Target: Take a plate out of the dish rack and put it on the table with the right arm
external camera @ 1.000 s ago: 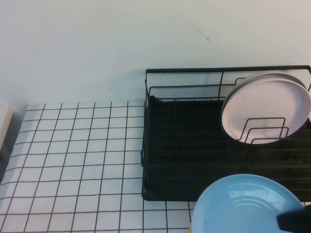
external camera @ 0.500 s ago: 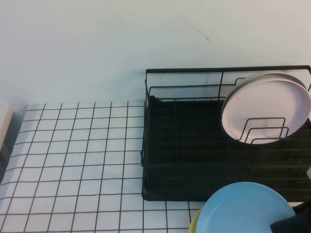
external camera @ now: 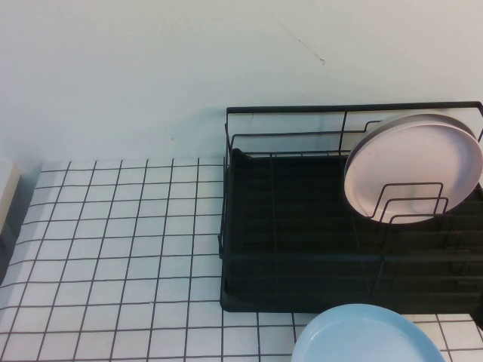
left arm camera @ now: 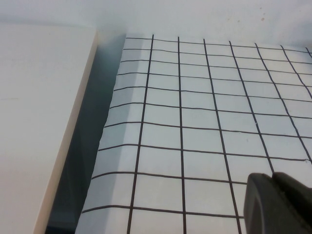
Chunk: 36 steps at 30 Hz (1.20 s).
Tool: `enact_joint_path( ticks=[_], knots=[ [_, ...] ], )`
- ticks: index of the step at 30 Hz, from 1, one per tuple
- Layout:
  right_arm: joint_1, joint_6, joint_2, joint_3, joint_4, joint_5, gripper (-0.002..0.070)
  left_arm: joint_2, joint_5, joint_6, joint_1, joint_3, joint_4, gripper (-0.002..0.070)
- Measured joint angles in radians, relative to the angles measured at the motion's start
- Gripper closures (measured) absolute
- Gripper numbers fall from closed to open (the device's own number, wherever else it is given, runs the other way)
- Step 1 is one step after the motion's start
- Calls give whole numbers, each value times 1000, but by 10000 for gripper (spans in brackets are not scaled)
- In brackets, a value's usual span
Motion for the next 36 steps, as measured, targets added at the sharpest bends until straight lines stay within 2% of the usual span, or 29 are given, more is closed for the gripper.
enact_joint_path(
  ticks=[6,9,17,25,30,36],
  knots=[
    [0,18,-33,-58,85,47,598,0,0,0,0,0,0,678],
    [0,-13,-119,-51,154,54,654,0,0,0,0,0,0,678],
    [0,-27,-482,-40,208,59,676,0,0,0,0,0,0,678],
    [0,50,-825,-40,221,-10,678,0,0,0,0,0,0,678],
    [0,97,-947,-40,219,-1,678,0,0,0,0,0,0,678],
    [0,127,-1015,-40,208,95,678,0,0,0,0,0,0,678]
  ],
)
